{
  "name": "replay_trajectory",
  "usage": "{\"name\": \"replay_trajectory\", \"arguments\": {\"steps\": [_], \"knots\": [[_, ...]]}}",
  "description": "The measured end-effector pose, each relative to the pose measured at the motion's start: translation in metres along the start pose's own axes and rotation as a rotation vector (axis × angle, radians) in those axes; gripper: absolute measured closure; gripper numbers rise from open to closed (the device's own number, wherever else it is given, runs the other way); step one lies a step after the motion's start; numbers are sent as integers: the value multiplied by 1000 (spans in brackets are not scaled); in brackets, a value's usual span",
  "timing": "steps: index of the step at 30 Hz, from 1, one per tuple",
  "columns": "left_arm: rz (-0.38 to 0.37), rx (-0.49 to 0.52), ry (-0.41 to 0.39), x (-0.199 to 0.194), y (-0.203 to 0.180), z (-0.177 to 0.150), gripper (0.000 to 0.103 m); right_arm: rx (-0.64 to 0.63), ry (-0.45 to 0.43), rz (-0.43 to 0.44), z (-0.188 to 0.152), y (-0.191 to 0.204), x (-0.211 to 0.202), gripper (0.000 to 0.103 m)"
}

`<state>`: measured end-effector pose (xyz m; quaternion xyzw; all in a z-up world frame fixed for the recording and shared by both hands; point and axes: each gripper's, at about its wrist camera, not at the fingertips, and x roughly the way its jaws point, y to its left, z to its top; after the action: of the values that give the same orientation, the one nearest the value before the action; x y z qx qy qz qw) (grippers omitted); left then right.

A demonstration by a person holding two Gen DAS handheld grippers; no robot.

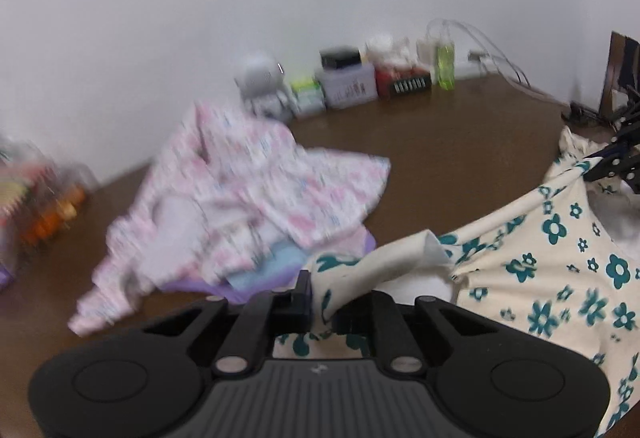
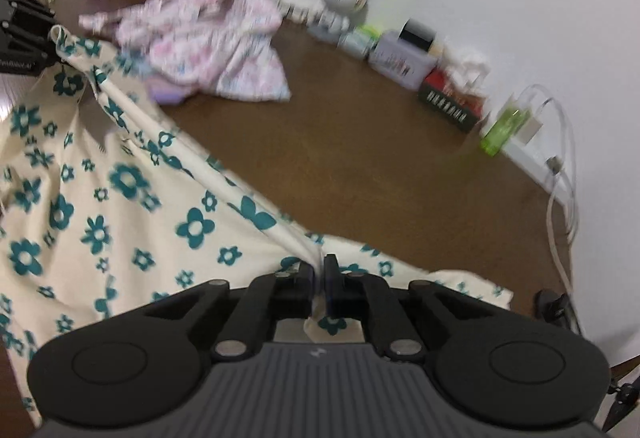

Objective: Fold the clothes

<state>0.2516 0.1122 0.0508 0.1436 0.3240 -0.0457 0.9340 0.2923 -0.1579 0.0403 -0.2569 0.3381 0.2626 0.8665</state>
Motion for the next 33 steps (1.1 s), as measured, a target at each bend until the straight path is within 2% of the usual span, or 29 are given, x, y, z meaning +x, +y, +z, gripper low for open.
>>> {"name": "replay_trajectory", "arguments": {"steps": [1,3,12,19,22,27,30,33], "knots": [[13,5,-22,-8,-1,6,95,-1,2,7,1,-2,0,99],[47,21,-73,-29,-5,21,95,7,-51,-13,8,-9,-23,99],[151,53,-320,-152,-31,74,95,28,-300,-168,34,-36,-160,99],[192,90,-459,-247,-57,82,95,23,-442,-253,26,-29,-254,99],[202,119,-482,-278,-67,79,95,21,-503,-290,23,-27,-295,99],[211,163,-510,-317,-79,76,95,-15,-552,-327,14,-17,-346,99],[197,174,-507,-325,-78,76,95,-61,-555,-351,15,-9,-366,99],[185,173,-465,-310,-70,80,94,-92,-529,-330,23,-7,-370,99]]}}
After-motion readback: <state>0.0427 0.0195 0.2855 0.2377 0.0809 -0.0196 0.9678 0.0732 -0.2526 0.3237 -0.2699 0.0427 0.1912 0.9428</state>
